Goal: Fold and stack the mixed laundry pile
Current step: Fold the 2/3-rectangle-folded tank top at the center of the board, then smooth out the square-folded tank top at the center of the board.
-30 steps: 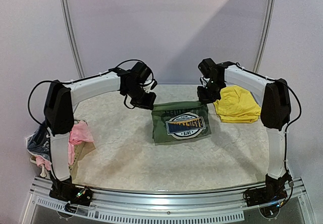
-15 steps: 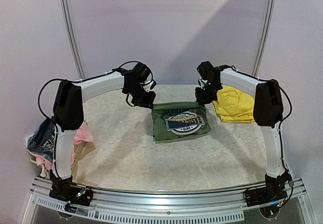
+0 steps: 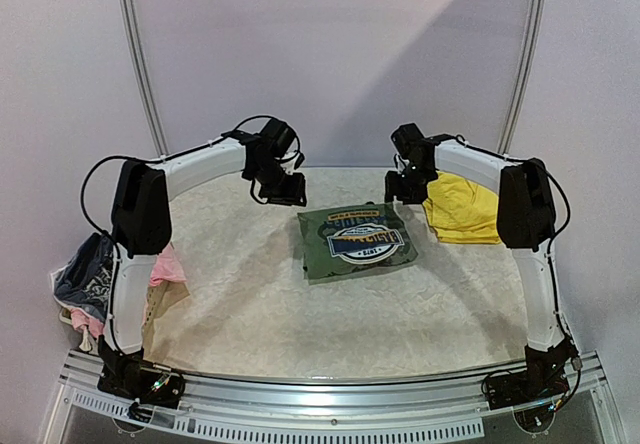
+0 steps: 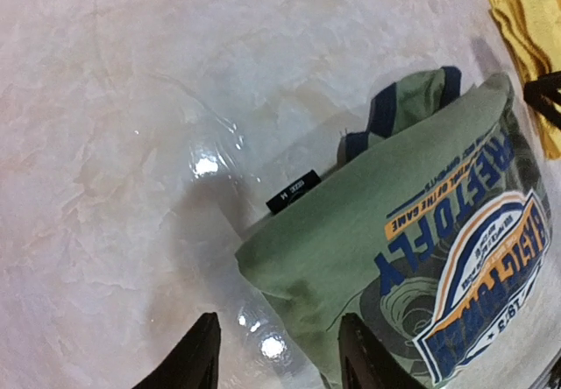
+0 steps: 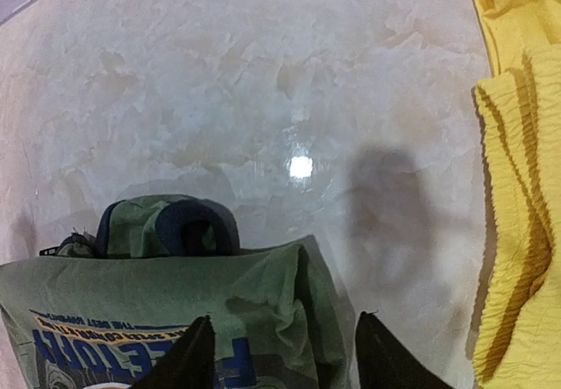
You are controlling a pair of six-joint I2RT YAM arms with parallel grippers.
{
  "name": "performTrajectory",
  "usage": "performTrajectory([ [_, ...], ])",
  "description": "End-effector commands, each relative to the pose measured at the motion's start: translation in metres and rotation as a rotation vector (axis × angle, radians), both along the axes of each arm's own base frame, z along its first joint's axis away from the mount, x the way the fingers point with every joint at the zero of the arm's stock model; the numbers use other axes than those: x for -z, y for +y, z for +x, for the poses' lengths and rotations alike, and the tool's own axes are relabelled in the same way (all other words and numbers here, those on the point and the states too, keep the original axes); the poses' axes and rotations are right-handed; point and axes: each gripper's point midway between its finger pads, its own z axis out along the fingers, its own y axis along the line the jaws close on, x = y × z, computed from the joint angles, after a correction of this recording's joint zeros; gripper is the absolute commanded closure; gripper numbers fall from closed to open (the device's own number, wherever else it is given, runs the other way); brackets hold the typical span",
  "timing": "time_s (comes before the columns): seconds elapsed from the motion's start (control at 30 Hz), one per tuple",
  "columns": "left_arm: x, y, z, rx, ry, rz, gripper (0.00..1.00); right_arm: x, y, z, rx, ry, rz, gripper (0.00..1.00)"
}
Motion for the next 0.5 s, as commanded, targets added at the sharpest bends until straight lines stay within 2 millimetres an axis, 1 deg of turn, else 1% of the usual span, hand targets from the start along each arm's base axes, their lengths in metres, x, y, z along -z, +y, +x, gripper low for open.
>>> performTrajectory([
  [0.0,-0.025,0.016,0.022,-0.069,-0.087,0.018,0.46,-0.019,-0.010,0.025,0.069,-0.089,0.035,0.39],
  [0.03,-0.033,0.016,0.023,-0.072,-0.106,0.014,0.43,-0.032,-0.011,0.025,0.075,-0.114,0.043,0.38],
  [0.07,-0.042,0.016,0.022,-0.072,-0.126,0.007,0.42,-0.038,-0.012,0.023,0.082,-0.126,0.050,0.37],
  [0.1,-0.052,0.014,0.020,-0.064,-0.150,0.000,0.42,-0.047,-0.012,0.022,0.083,-0.154,0.068,0.36],
  [0.13,-0.061,0.011,0.016,-0.054,-0.172,-0.004,0.42,-0.051,-0.010,0.019,0.079,-0.170,0.084,0.36],
  [0.17,-0.067,0.010,0.009,-0.043,-0.190,0.004,0.42,-0.069,-0.009,0.013,0.072,-0.209,0.115,0.36],
  [0.2,-0.074,0.008,0.003,-0.036,-0.214,0.016,0.43,-0.071,-0.005,0.006,0.053,-0.226,0.136,0.36],
  [0.23,-0.081,0.005,-0.005,-0.024,-0.229,0.016,0.46,-0.071,-0.003,-0.007,0.026,-0.233,0.146,0.36],
  [0.27,-0.083,-0.001,-0.014,-0.004,-0.232,0.009,0.49,-0.089,0.003,-0.017,-0.007,-0.272,0.182,0.37],
  [0.3,-0.087,-0.007,-0.024,0.017,-0.235,-0.004,0.52,-0.098,0.013,-0.026,-0.057,-0.292,0.218,0.38],
  [0.33,-0.089,-0.015,-0.034,0.041,-0.233,-0.018,0.55,-0.099,0.019,-0.040,-0.106,-0.289,0.240,0.40],
  [0.37,-0.088,-0.023,-0.044,0.066,-0.229,-0.029,0.58,-0.097,0.026,-0.051,-0.146,-0.282,0.265,0.44],
  [0.4,-0.089,-0.030,-0.053,0.081,-0.230,-0.039,0.61,-0.101,0.031,-0.063,-0.187,-0.283,0.300,0.50],
  [0.43,-0.087,-0.039,-0.063,0.101,-0.227,-0.060,0.64,-0.099,0.036,-0.073,-0.218,-0.268,0.334,0.55],
  [0.47,-0.090,-0.049,-0.073,0.129,-0.225,-0.092,0.67,-0.099,0.042,-0.084,-0.256,-0.254,0.375,0.59],
])
